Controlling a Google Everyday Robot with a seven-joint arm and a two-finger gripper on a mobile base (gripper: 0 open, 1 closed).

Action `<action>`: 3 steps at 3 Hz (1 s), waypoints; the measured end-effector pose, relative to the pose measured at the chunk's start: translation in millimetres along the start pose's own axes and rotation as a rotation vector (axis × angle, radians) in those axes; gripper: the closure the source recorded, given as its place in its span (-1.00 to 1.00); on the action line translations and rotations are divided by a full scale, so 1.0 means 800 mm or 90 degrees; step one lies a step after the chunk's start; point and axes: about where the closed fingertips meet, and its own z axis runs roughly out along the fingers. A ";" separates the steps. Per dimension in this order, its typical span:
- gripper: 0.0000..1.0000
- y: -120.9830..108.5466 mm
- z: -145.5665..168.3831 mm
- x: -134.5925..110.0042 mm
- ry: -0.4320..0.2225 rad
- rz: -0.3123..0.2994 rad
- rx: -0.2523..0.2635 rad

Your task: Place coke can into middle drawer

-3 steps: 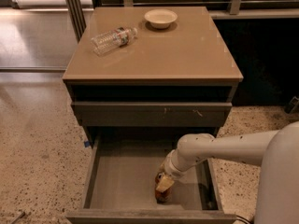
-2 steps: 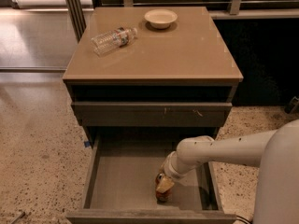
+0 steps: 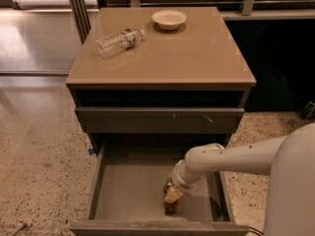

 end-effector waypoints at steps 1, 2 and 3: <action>1.00 -0.010 -0.004 0.005 -0.069 0.030 -0.010; 1.00 -0.017 -0.015 0.006 -0.111 0.043 0.023; 1.00 -0.019 -0.017 0.008 -0.114 0.046 0.029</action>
Offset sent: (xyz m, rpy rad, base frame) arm 0.0170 -0.0216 0.0187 0.2440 -0.1308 -0.1453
